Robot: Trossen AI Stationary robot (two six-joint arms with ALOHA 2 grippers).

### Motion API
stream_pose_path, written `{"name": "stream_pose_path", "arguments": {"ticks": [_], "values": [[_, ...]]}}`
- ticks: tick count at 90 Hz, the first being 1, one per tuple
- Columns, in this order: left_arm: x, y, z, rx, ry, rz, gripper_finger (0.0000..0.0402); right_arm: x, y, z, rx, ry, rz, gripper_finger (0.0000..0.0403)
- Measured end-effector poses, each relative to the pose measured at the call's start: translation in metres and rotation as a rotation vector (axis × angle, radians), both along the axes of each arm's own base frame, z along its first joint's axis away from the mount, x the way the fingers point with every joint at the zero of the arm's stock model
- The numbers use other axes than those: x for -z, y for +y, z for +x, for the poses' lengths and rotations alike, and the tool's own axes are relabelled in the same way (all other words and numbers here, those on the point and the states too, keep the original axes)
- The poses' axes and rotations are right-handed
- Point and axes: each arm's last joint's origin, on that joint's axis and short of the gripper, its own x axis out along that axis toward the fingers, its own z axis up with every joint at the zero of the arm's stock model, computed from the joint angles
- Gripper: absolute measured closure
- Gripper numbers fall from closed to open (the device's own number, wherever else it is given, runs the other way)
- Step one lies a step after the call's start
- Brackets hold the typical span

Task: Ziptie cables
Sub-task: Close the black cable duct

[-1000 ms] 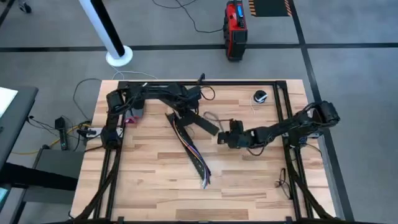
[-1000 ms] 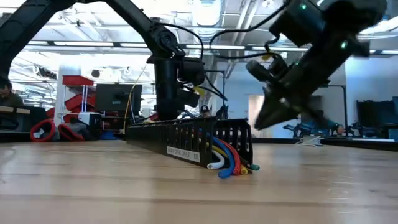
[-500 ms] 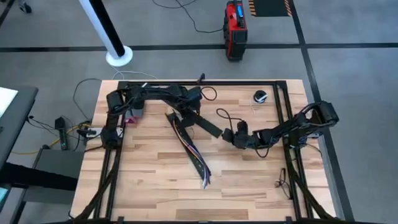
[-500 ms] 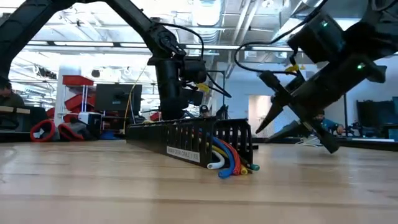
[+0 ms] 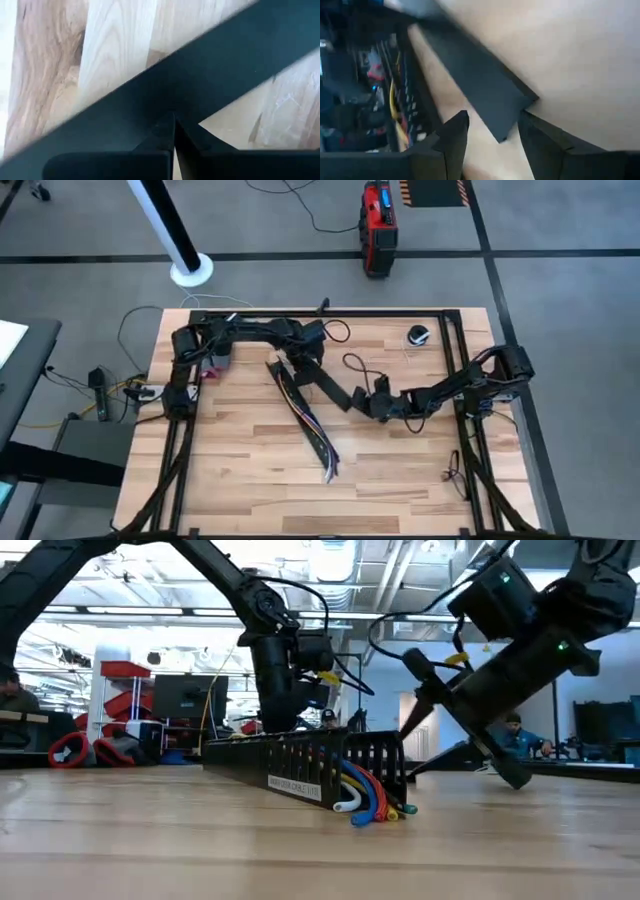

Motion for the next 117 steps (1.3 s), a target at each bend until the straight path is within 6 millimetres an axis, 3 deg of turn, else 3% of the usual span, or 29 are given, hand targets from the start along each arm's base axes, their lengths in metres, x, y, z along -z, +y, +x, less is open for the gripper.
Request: {"name": "stream_pose_path", "arguments": {"ticks": [17, 44, 117], "values": [[0.000, 0.001, 0.000, -0.008, 0.000, 0.010, 0.0401, 0.001, 0.011, 0.018, -0.063, -0.021, 0.041, 0.0233], [0.000, 0.000, 0.002, -0.002, -0.019, -0.001, 0.0401, 0.002, 0.024, 0.017, -0.075, 0.002, 0.078, 0.0233], [0.000, -0.001, 0.002, 0.008, -0.035, -0.041, 0.0401, 0.002, -0.001, 0.012, -0.081, 0.120, 0.011, 0.0233]]}}
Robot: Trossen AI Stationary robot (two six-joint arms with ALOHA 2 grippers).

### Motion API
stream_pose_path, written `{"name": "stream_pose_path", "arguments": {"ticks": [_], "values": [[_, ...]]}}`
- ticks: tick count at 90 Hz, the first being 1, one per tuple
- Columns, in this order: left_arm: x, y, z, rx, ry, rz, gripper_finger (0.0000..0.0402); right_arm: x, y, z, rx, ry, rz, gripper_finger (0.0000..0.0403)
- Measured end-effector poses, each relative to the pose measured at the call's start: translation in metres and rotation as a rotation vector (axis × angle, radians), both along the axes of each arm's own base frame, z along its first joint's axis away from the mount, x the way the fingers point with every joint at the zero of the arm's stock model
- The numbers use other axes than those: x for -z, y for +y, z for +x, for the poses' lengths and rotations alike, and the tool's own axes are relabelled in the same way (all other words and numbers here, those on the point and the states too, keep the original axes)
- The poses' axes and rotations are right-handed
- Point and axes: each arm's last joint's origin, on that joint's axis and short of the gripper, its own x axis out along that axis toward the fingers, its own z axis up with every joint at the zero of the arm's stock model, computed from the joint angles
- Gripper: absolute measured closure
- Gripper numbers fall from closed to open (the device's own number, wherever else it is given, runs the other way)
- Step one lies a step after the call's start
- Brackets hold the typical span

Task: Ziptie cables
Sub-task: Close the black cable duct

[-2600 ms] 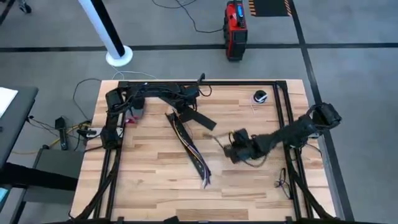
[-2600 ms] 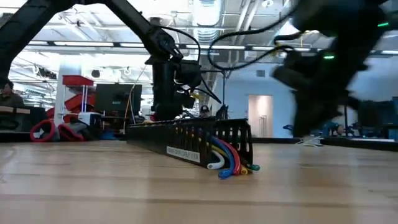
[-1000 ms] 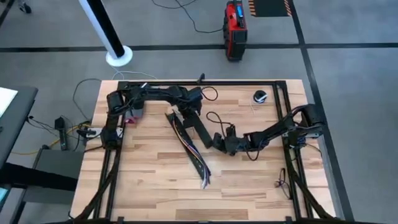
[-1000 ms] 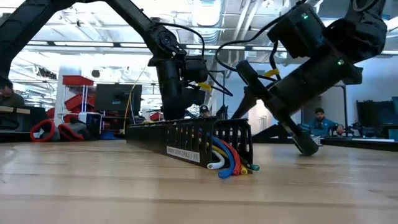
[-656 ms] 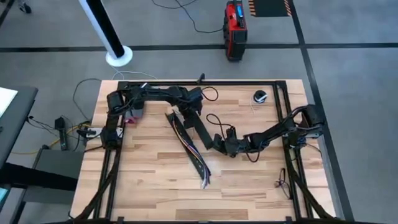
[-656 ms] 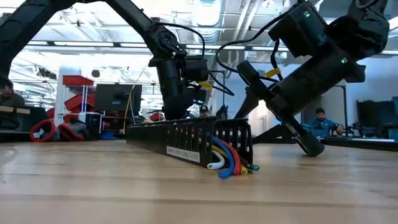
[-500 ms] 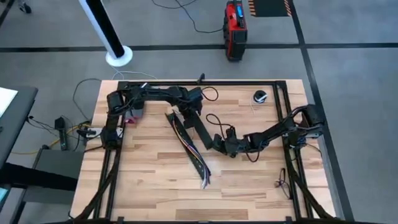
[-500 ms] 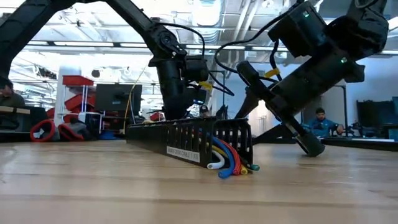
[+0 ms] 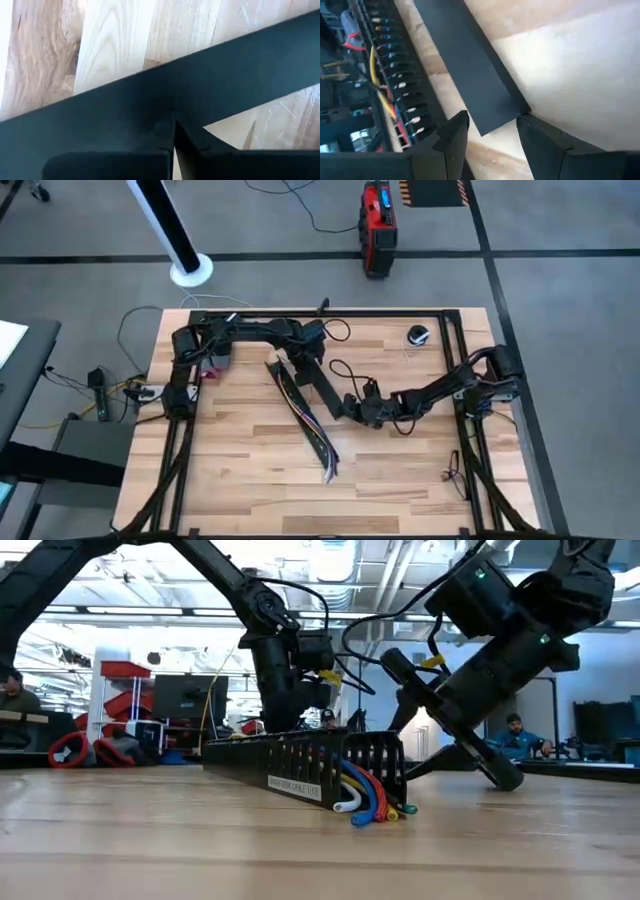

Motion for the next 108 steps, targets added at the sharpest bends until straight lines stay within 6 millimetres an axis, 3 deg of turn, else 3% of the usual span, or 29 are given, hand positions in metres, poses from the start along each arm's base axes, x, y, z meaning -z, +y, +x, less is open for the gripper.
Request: {"name": "stream_pose_path", "arguments": {"ticks": [26, 39, 75, 96, 108], "values": [[0.000, -0.003, 0.002, 0.021, -0.023, -0.043, 0.0401, -0.029, -0.018, -0.031, -0.002, 0.213, -0.175, 0.0233], [0.000, -0.006, 0.003, 0.033, -0.036, -0.076, 0.0401, -0.041, -0.022, -0.031, -0.034, 0.170, -0.120, 0.0233], [0.000, -0.010, 0.006, 0.023, -0.037, -0.047, 0.0401, -0.027, 0.011, -0.026, -0.045, 0.136, 0.037, 0.0233], [0.000, -0.010, 0.006, 0.005, -0.038, -0.051, 0.0401, -0.037, 0.022, -0.030, -0.044, 0.091, 0.063, 0.0233], [0.000, -0.010, 0.007, -0.010, -0.050, -0.050, 0.0401, -0.027, 0.023, -0.022, -0.012, 0.050, 0.059, 0.0233]]}}
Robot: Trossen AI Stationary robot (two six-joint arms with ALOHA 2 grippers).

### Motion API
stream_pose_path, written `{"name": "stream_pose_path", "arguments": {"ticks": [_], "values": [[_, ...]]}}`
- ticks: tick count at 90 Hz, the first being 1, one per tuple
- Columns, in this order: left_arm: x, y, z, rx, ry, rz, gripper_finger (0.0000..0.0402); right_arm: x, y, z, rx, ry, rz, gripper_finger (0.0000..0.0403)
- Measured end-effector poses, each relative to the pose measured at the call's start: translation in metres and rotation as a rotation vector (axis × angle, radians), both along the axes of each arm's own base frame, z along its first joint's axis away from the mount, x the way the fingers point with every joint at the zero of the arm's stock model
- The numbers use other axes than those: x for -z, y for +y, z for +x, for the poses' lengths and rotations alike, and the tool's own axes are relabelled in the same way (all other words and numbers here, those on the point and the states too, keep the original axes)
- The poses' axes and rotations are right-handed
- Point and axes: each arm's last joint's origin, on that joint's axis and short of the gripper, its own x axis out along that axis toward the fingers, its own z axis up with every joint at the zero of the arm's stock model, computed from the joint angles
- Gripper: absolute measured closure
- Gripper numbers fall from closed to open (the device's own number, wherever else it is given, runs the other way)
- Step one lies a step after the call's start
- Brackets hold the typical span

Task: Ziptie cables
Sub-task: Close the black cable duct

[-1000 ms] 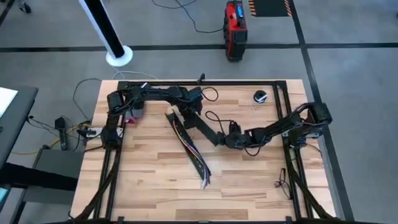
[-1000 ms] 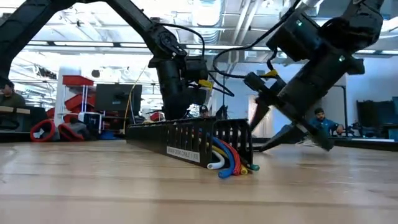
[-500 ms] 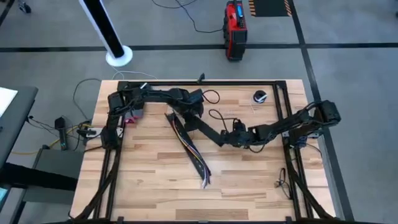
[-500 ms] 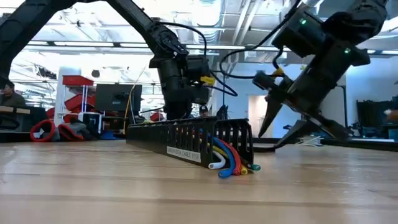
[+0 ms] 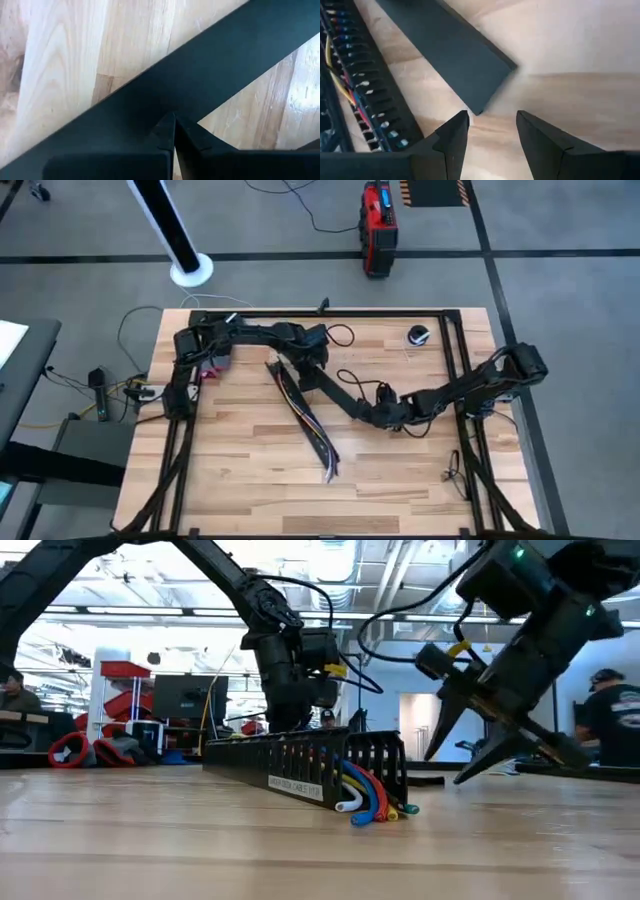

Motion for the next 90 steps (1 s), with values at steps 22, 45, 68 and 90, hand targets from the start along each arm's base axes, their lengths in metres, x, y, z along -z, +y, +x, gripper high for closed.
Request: {"name": "stream_pose_path", "arguments": {"ticks": [22, 45, 68, 90], "values": [[0.000, 0.000, 0.000, -0.019, 0.005, 0.006, 0.0401, 0.019, -0.004, 0.013, 0.050, -0.034, -0.020, 0.0233], [0.000, 0.000, 0.000, -0.018, 0.004, 0.007, 0.0401, 0.006, -0.003, 0.003, 0.084, -0.028, -0.185, 0.0246], [-0.001, 0.000, 0.001, -0.005, -0.004, 0.004, 0.0401, -0.007, -0.009, -0.006, 0.118, 0.011, -0.317, 0.0268], [0.000, 0.000, -0.001, -0.008, 0.015, 0.007, 0.0401, 0.001, -0.029, 0.000, 0.101, 0.065, -0.359, 0.0270]]}}
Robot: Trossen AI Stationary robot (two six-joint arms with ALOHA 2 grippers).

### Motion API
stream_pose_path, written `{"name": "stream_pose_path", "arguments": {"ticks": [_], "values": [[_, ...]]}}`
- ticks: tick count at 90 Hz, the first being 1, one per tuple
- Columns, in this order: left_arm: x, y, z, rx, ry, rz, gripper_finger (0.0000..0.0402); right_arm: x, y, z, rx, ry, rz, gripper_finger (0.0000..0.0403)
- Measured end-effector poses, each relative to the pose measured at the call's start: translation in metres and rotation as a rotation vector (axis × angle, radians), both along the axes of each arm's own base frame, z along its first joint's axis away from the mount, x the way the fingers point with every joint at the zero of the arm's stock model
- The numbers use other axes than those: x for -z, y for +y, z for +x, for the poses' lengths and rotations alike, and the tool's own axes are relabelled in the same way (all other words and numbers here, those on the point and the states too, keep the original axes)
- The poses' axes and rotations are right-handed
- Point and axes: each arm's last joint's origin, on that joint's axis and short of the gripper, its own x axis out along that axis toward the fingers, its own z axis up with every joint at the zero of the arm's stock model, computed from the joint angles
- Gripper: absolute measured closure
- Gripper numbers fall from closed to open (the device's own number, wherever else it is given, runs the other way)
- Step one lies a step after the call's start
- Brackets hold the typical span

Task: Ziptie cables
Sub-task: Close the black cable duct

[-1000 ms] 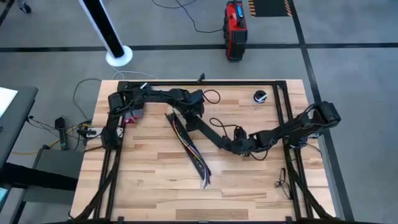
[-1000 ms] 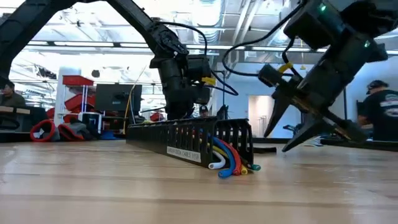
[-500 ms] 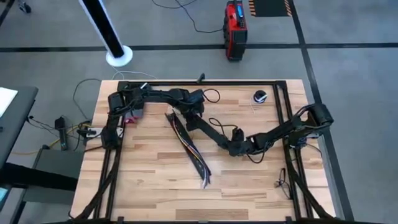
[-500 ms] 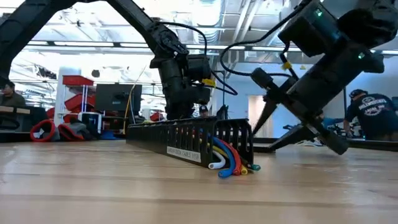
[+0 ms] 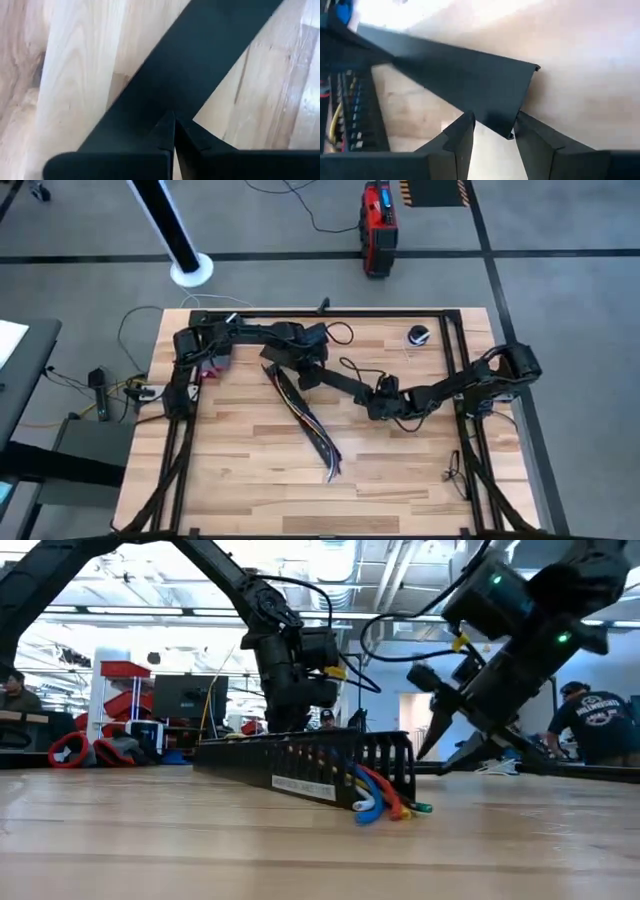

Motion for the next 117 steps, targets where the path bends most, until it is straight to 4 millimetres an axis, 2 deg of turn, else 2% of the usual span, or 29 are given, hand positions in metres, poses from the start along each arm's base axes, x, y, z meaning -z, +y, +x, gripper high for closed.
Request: {"name": "stream_pose_path", "arguments": {"ticks": [13, 41, 58, 72, 81, 96, 117], "values": [[0.000, 0.000, -0.001, 0.002, 0.010, -0.002, 0.0401, -0.006, 0.001, 0.003, -0.060, -0.015, -0.041, 0.0271], [-0.001, -0.001, 0.001, 0.047, -0.016, 0.004, 0.0401, -0.033, 0.030, -0.002, -0.181, -0.114, -0.085, 0.0271], [-0.003, -0.001, 0.001, 0.053, -0.018, 0.003, 0.0401, -0.042, 0.031, -0.005, -0.206, -0.123, -0.118, 0.0292], [-0.022, -0.003, -0.003, 0.089, -0.056, 0.028, 0.0401, -0.045, 0.032, -0.008, -0.214, -0.106, -0.128, 0.0356], [-0.044, -0.004, -0.008, 0.085, -0.112, 0.068, 0.0401, -0.047, 0.032, -0.009, -0.195, -0.100, -0.150, 0.0395], [-0.082, -0.011, -0.012, 0.124, -0.275, 0.067, 0.0401, -0.049, 0.029, -0.007, -0.190, -0.093, -0.198, 0.0402], [-0.108, -0.001, -0.024, 0.055, -0.330, 0.180, 0.0401, -0.062, 0.046, -0.013, -0.294, -0.098, -0.230, 0.0403]]}}
